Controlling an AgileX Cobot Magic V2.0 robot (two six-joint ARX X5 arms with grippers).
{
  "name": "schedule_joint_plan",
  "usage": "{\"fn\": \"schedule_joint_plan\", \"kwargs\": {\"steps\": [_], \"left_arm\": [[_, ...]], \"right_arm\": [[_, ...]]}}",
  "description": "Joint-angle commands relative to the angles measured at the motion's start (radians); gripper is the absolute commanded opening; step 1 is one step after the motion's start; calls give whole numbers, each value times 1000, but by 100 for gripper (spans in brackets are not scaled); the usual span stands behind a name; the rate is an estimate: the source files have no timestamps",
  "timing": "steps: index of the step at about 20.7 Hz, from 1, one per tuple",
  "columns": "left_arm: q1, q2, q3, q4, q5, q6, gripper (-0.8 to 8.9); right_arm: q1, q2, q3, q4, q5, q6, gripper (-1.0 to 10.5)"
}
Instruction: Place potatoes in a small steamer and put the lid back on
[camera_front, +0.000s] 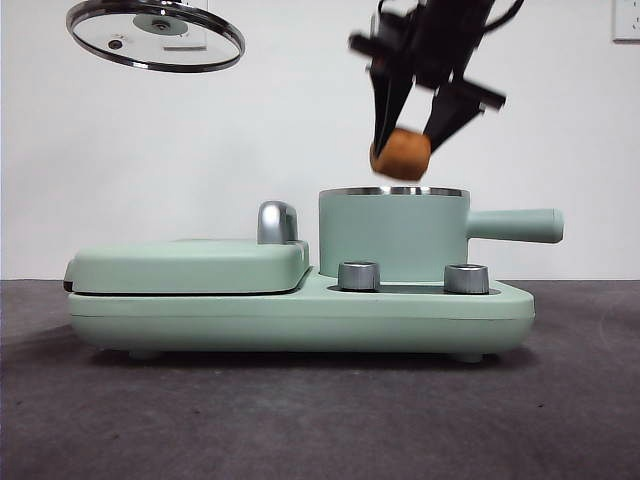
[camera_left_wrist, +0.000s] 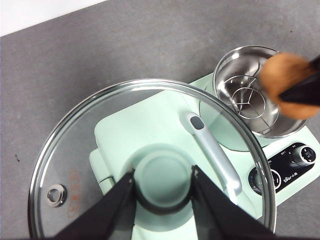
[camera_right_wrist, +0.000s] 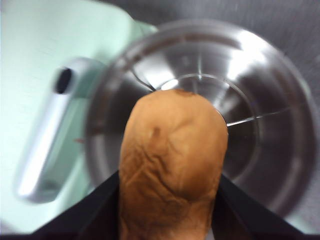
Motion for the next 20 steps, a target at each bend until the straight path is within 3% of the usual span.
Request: {"fn": "schedule_joint_plan", "kwargs": {"steps": [1,11,15,20], "left_arm": [[-3,8,21,27,3,9,16],[-3,8,21,27,4,9,16],[-4,8,21,27,4,9,16],[-5,8,21,27,12,9,16]], "right_arm": [[3,62,26,18,0,-16,150],[4,135,26,-1,0,-19,153],[5,135,26,-5,0,-19,328],[5,134,67,-47,1,-12,406]]}}
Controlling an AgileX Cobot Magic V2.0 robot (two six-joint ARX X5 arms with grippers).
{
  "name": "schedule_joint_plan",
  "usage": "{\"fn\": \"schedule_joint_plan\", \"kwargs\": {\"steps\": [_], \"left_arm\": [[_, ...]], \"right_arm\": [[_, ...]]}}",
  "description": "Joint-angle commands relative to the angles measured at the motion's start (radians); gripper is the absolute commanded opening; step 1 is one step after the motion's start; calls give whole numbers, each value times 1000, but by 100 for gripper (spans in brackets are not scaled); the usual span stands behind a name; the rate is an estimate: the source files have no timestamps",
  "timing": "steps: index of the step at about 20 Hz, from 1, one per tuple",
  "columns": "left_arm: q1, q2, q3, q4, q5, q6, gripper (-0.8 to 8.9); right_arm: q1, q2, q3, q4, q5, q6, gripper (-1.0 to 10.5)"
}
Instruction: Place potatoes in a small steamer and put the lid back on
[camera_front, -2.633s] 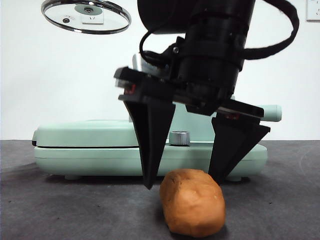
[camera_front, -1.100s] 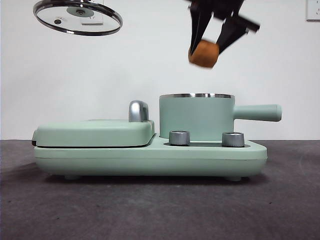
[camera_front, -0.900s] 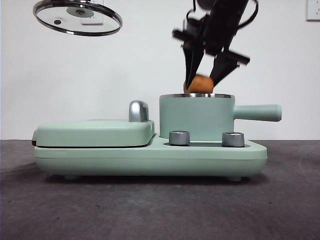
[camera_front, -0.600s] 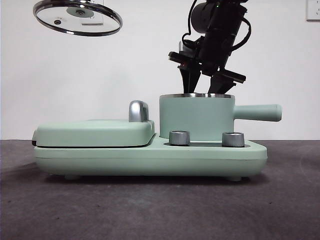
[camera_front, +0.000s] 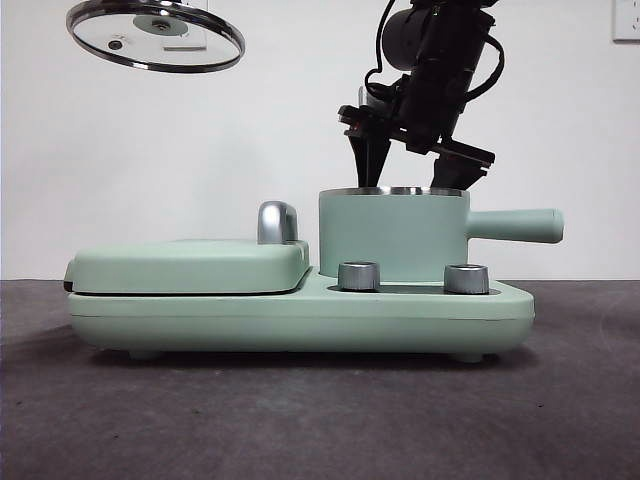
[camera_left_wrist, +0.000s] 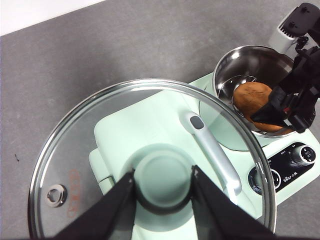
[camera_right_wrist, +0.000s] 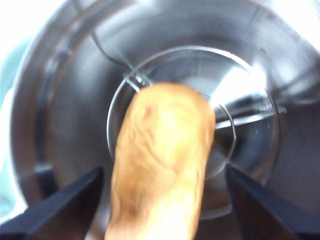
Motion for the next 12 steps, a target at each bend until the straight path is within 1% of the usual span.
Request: {"fn": "schedule_joint_plan", "kwargs": {"steps": [1,3,4,7,9,12], "left_arm": [[-5,8,22,27,27,7,16],[-8,8,22,27,64,6,16],[-12,8,22,27,67,6,16],[-23,8,22,25,67,7,16],[-36,8,22,26,67,7,16],[-54,8,22,27,67,7,16]], "right_arm": [[5,19,81,-43,1,-8,409],[6,19,154,-104,9,-8,473],[8,19,196,-142,15,-9,487],[21,-2,303,-267,69,-26,487],[29,-50,306,-308,117,-43,487],[48,-156,277,-308,136,-62,487]]}}
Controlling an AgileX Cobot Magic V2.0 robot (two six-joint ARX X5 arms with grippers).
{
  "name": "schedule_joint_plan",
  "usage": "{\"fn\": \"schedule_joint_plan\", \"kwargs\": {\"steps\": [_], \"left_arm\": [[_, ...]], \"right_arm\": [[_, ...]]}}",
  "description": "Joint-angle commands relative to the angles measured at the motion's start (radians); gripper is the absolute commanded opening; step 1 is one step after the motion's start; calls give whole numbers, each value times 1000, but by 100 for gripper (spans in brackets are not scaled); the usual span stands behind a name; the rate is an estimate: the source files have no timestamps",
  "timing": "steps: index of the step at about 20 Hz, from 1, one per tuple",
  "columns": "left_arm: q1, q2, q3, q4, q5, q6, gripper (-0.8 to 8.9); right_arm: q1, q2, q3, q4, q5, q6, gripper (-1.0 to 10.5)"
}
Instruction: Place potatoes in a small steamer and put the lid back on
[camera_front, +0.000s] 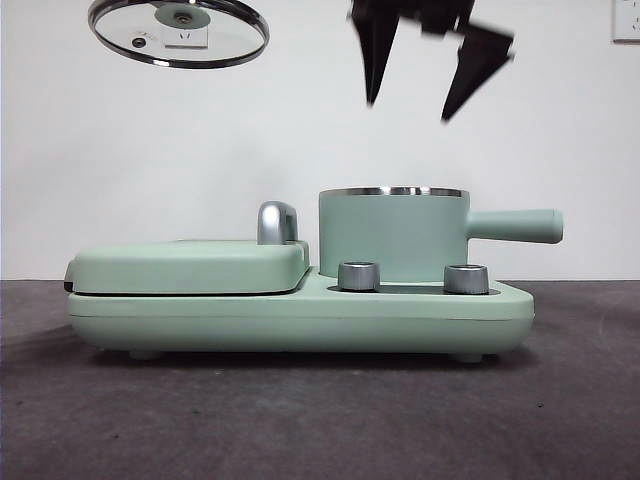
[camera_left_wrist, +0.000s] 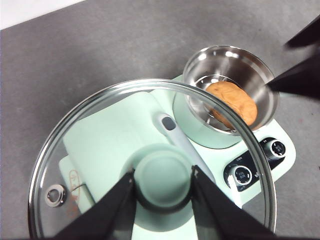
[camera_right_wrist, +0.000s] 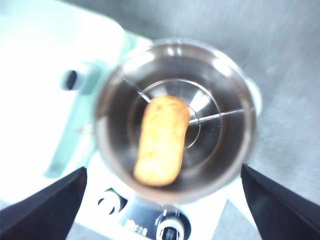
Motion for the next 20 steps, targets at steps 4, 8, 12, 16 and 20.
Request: {"fn": "schedule_joint_plan", "kwargs": {"steps": [4,8,12,16,20], "left_arm": [[-43,8,23,35,8,11,16],[-87,10,22,88,9,43,16],[-145,35,22,123,11,61,16],[-198,105,22,158,11,65,16],[-241,197,22,279,12,57,16]], "right_arm": [[58,-252,-172,-77,53,-37,487],[139,-502,-484,-39,112,-35,487],[236,-788,-848,198,110,69,486],[320,-1065,-1147,413,143,192,486],[370,-1286,-1344,518,243,266,486]]}}
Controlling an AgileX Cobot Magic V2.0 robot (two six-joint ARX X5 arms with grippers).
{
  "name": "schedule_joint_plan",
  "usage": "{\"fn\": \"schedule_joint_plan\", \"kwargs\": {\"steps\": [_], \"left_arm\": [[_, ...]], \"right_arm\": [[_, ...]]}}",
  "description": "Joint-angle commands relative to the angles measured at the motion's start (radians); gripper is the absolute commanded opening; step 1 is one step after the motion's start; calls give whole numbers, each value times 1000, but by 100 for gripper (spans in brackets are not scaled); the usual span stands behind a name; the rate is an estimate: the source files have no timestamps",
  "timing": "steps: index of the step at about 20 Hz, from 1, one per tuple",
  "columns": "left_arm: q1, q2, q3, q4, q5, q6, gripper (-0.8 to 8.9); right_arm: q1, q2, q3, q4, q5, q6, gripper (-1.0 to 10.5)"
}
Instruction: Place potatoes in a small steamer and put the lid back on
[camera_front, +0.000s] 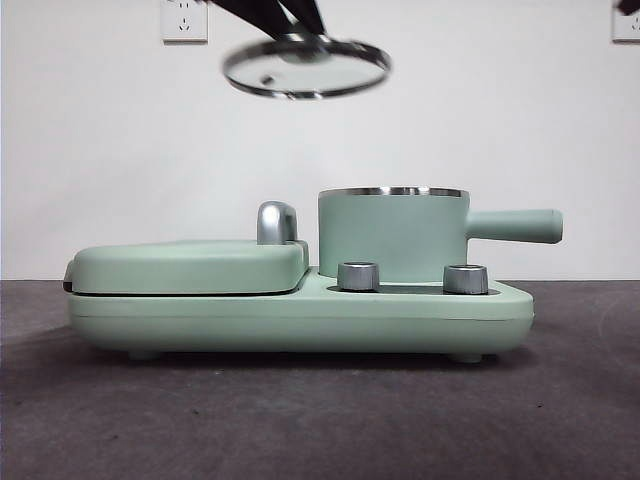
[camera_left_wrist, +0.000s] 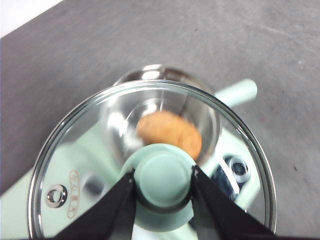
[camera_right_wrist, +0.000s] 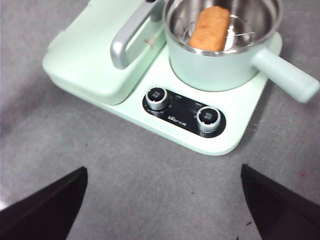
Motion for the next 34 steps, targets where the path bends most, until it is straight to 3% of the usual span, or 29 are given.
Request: {"fn": "schedule_joint_plan", "kwargs": {"steps": [1,4,10,17,25,30,34], "left_arm": [[-27,56,23,94,9,2,16],[-43,117,23,184,9,3,16],[-45,205,23,309,8,2,16],[-57,234,23,329,8,-4,15],[-59,235,31,329,-14,-149,16],[-65,244,31,329,-26,-143,16],[-79,266,31,335,-26,-92,16]], "right_arm": [[21,-96,-68,27,55,79,486],[23,-186,-125,23,101,113,486],[23,-225,-132,18,102,111,486],[23,-224,-132,18,103,111,486],[23,-224,-132,18,98,113,486],[23,-224,-132,18,98,113,486],[23,-224,-132,18,99,113,486]]}}
